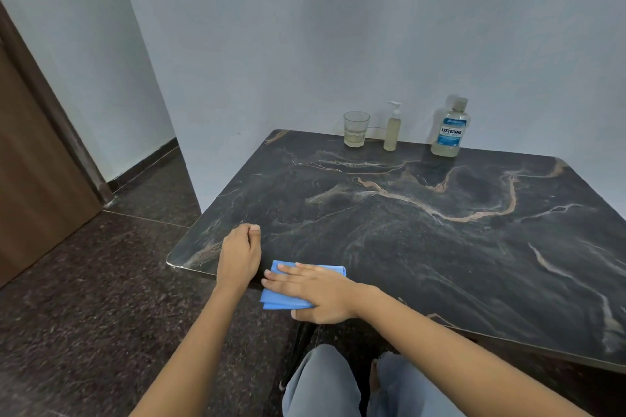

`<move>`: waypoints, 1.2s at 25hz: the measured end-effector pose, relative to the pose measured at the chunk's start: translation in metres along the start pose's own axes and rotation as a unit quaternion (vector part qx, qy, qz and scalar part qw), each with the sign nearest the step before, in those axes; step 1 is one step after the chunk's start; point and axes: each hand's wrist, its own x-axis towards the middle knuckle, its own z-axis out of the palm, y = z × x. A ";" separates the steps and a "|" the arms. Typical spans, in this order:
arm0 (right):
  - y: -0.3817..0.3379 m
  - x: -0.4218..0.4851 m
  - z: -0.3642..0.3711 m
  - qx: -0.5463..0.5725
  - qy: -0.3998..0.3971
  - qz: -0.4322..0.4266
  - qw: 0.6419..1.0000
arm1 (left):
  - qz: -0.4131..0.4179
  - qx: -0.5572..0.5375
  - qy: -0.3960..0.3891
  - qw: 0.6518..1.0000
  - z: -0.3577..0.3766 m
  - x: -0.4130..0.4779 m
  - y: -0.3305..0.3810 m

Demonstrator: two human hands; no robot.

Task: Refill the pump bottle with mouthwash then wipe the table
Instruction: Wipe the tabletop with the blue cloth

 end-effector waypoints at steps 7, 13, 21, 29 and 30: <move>0.032 -0.045 -0.002 0.019 0.040 0.105 0.993 | 0.041 0.015 -0.044 0.998 0.023 0.013 0.012; 0.108 -0.027 -0.022 0.025 0.064 0.223 0.973 | 0.073 0.076 -0.059 0.993 0.044 0.033 0.009; 0.216 0.024 -0.058 0.018 0.103 0.338 0.935 | 0.092 0.123 -0.055 0.987 0.063 0.082 0.001; 0.303 0.090 -0.090 0.034 0.087 0.396 0.913 | 0.079 0.104 -0.058 0.990 0.073 0.136 -0.013; 0.301 0.101 -0.094 0.039 0.083 0.386 0.918 | 0.074 0.084 -0.056 0.992 0.071 0.141 -0.013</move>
